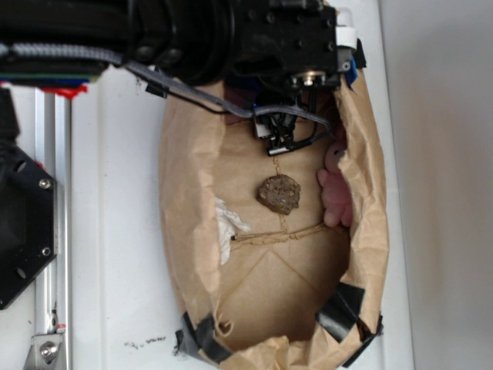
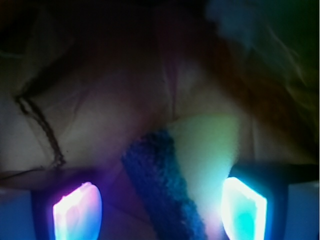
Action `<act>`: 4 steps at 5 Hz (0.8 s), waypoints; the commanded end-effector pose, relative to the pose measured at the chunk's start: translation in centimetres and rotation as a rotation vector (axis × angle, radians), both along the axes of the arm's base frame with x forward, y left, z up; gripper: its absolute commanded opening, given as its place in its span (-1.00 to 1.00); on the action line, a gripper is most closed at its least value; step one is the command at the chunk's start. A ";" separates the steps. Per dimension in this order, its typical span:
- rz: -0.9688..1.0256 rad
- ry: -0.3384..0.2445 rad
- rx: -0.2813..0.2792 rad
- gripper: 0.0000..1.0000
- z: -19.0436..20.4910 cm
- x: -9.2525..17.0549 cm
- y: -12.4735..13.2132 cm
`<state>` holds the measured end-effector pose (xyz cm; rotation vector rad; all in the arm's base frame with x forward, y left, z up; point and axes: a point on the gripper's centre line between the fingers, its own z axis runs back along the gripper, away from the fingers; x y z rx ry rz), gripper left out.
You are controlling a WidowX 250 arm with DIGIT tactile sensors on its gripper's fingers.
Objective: Grab the green sponge.
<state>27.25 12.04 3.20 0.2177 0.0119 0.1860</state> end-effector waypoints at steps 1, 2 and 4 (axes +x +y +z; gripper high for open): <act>-0.009 -0.053 0.016 -1.00 1.2 1.0 0.4; -0.019 -0.056 0.021 -1.00 1.3 0.9 0.1; -0.023 -0.061 0.026 -1.00 1.5 0.5 -0.4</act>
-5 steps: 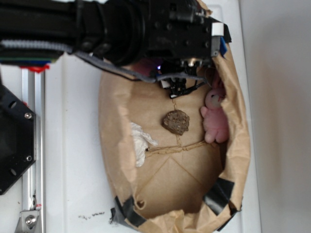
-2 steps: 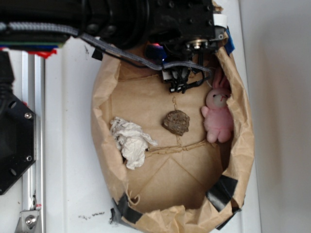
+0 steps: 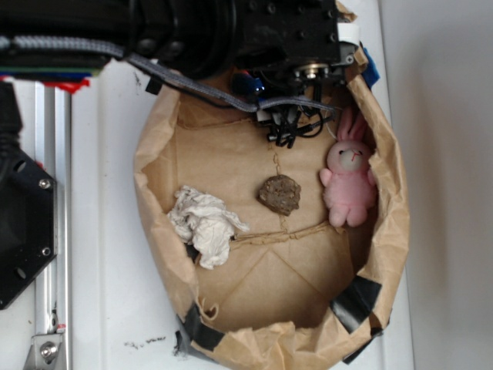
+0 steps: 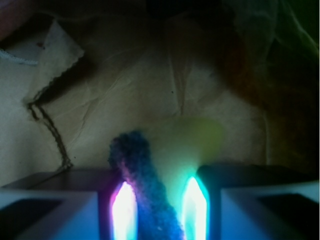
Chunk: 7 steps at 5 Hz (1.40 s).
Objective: Grab the green sponge.
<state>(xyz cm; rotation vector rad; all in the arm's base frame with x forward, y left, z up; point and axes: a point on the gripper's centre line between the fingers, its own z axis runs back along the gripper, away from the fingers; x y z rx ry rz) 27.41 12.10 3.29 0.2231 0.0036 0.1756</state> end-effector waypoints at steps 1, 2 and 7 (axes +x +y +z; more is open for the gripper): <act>-0.017 -0.061 0.005 -1.00 2.2 -0.2 -1.8; -0.021 -0.091 -0.053 -1.00 4.8 -0.1 -3.9; -0.077 -0.132 -0.148 -1.00 9.9 -1.8 -10.2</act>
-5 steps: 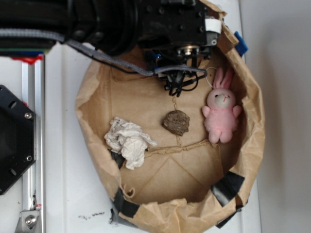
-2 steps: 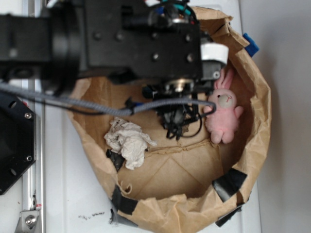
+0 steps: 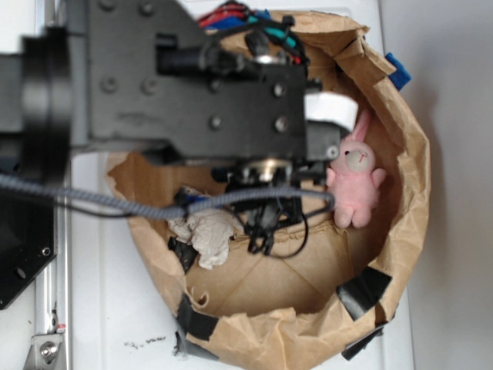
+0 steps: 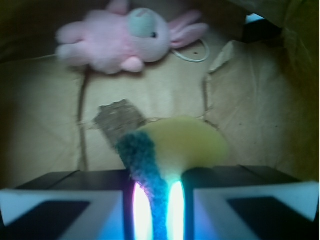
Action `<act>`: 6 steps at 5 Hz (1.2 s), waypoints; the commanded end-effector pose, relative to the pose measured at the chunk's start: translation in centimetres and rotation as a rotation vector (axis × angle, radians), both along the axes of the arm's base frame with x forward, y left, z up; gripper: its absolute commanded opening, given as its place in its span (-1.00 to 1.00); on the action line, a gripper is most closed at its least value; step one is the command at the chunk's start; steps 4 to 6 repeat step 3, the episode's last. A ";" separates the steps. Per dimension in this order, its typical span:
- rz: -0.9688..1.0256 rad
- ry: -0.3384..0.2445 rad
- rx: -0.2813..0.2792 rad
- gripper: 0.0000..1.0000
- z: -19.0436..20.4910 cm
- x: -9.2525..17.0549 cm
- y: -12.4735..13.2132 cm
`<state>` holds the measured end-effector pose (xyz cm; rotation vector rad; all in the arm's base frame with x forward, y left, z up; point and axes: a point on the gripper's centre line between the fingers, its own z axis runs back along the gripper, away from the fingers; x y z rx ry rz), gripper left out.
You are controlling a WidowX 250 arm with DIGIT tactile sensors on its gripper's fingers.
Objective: Grab the green sponge.
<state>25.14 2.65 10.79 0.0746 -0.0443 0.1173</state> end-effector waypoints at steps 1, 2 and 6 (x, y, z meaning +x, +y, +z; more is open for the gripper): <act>-0.009 -0.089 -0.017 -1.00 2.7 0.4 -1.0; -0.011 -0.102 -0.017 -1.00 2.7 0.4 -1.0; -0.034 -0.104 0.019 -1.00 2.7 0.0 -1.3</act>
